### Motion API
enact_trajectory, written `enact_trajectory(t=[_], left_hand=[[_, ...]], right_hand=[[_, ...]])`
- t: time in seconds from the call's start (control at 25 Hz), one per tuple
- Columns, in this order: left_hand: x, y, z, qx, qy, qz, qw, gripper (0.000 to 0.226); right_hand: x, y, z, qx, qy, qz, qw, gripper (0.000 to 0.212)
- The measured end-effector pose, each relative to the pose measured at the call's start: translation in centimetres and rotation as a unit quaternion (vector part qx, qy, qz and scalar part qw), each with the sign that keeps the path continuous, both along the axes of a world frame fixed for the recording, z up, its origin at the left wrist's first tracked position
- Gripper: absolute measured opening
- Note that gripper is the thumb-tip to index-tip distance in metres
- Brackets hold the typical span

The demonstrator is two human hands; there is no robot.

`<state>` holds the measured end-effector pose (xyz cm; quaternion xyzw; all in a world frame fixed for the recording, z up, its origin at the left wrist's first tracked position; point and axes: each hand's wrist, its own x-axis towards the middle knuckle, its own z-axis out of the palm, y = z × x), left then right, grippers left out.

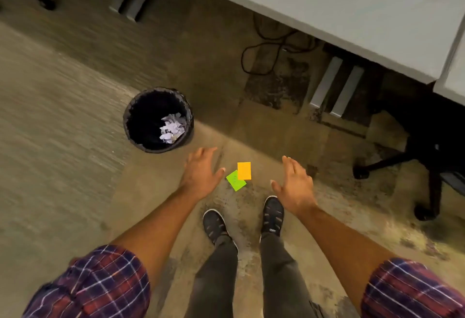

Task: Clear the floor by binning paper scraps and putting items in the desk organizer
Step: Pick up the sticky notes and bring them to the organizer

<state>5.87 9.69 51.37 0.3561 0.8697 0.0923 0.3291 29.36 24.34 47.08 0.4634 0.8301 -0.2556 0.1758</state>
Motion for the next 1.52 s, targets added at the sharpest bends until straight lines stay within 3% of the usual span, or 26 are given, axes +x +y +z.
enact_trajectory(t=[0.44,0.72,0.96,1.08,1.2,1.32,1.4,1.52], left_hand=[[4.7,-1.9,-36.5,-0.06,-0.032,0.083,0.994,0.071],[9.1,-1.6,-52.2,-0.163,-0.01,0.098,0.982,0.089],[11.0,-2.2,-56.3,-0.161,0.104,0.079,0.978,0.098],[10.2,-1.7,-56.3,-0.164,0.097,0.085,0.978,0.093],[9.3,-1.2,-56.2,-0.155,0.086,0.107,0.978,0.07],[8.4,-1.1,-56.1,-0.099,0.001,0.199,0.975,0.031],[8.1,-1.1,-55.7,-0.028,-0.124,0.322,0.938,0.028],[8.0,-1.5,-53.4,0.064,-0.235,0.425,0.872,0.027]], right_hand=[[-2.0,0.5,-33.1,-0.037,-0.044,0.138,0.989,0.081],[-5.4,0.1,-47.1,0.011,-0.063,0.223,0.973,0.084],[-5.3,-0.5,-51.2,0.06,-0.097,0.271,0.956,0.094],[-5.5,-0.5,-51.3,0.064,-0.087,0.26,0.96,0.084],[-6.2,-0.5,-51.2,0.016,-0.063,0.21,0.976,0.062],[-6.4,-0.1,-50.8,-0.041,-0.037,0.116,0.992,0.03],[-6.0,0.3,-50.3,-0.063,-0.008,0.047,0.997,0.009],[-5.4,0.6,-48.6,-0.146,0.066,-0.043,0.986,0.028]])
